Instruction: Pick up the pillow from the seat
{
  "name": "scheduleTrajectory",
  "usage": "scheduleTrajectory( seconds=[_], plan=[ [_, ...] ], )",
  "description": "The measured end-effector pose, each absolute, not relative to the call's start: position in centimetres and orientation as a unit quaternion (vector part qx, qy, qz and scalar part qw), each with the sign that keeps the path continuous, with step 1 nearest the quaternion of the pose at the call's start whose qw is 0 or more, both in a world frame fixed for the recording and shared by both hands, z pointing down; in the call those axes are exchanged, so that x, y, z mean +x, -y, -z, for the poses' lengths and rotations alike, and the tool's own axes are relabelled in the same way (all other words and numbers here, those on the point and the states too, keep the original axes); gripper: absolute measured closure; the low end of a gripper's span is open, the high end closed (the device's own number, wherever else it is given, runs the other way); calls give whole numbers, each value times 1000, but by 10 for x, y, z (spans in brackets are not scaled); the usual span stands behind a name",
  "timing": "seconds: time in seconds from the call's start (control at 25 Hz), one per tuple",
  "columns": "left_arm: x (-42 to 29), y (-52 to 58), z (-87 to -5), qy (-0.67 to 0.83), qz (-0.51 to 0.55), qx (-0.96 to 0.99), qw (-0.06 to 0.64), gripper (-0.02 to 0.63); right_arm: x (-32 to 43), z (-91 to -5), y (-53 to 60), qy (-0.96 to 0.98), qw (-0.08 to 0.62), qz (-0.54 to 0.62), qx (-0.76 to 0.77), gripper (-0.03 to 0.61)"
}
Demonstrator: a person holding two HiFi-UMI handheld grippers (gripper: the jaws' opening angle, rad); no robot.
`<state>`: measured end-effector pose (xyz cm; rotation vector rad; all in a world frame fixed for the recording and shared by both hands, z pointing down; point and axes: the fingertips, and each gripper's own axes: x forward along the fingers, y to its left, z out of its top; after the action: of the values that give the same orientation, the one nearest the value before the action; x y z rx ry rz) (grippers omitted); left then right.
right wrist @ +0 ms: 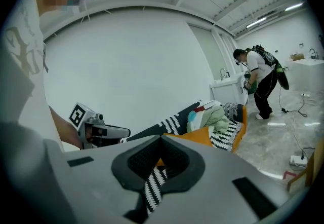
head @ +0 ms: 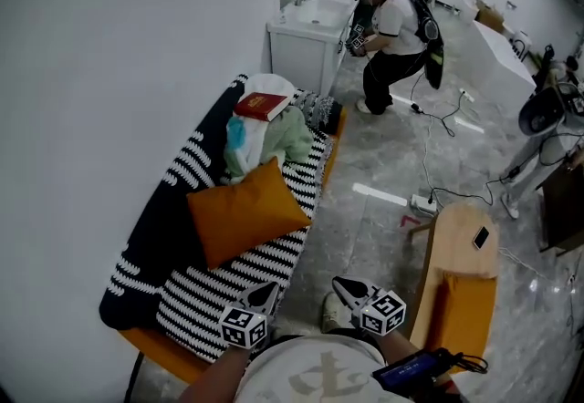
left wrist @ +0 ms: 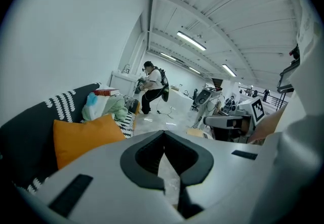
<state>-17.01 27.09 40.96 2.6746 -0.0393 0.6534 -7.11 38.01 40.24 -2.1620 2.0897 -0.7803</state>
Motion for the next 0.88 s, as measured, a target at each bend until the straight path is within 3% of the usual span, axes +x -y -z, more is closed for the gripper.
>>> scheduleTrajectory(
  seconds=[0.56,0.88],
  plan=[
    [-72,-279,-397,61,-239,953,177,606,34,-410,-366,-714,37,257,-650,568],
    [-59,-281,-399,122,-240,944,188,606,66,-411,-355,-746,35,261,-612,568]
  ],
)
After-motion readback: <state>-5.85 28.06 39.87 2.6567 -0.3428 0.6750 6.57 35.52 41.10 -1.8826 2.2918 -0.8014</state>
